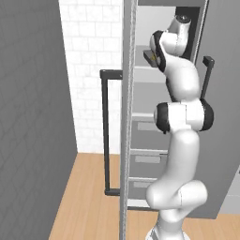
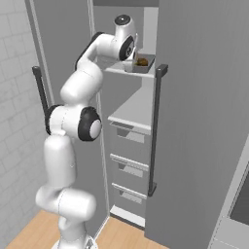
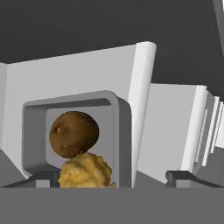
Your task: Take the meat container that has the steak and place it on the second highest rack of the freezer. Then take the vegetable container that has the mushroom and squash and place it on the highest rack of the freezer.
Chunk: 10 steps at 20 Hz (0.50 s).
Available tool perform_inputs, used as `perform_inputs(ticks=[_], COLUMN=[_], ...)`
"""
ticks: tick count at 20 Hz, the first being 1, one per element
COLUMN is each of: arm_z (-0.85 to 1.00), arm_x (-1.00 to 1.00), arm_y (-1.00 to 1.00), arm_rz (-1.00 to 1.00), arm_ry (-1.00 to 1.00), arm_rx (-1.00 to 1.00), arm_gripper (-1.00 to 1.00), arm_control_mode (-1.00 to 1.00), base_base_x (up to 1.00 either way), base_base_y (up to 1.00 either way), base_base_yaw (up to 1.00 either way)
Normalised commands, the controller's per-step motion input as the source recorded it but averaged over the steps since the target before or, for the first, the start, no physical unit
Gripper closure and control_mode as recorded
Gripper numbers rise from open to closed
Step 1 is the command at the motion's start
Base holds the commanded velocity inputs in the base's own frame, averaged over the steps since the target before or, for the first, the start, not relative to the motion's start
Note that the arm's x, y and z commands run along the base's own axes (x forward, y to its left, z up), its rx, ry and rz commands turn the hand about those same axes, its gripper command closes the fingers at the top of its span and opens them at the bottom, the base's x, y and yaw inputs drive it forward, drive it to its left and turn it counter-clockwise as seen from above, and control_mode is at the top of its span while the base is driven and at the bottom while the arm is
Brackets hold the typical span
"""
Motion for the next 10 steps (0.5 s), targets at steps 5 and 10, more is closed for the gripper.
perform_inputs(ticks=[5, 10], arm_z=[-0.76, -1.0], arm_x=[-1.0, -1.0], arm_y=[0.74, 0.46], arm_rz=[0.0, 0.0], arm_ry=[-0.64, -0.36], arm_rx=[-0.12, -0.16], arm_gripper=[-1.0, -1.0], arm_control_mode=[-1.0, -1.0], base_base_x=[0.0, 0.0], base_base_y=[0.0, 0.0], base_base_yaw=[0.0, 0.0])
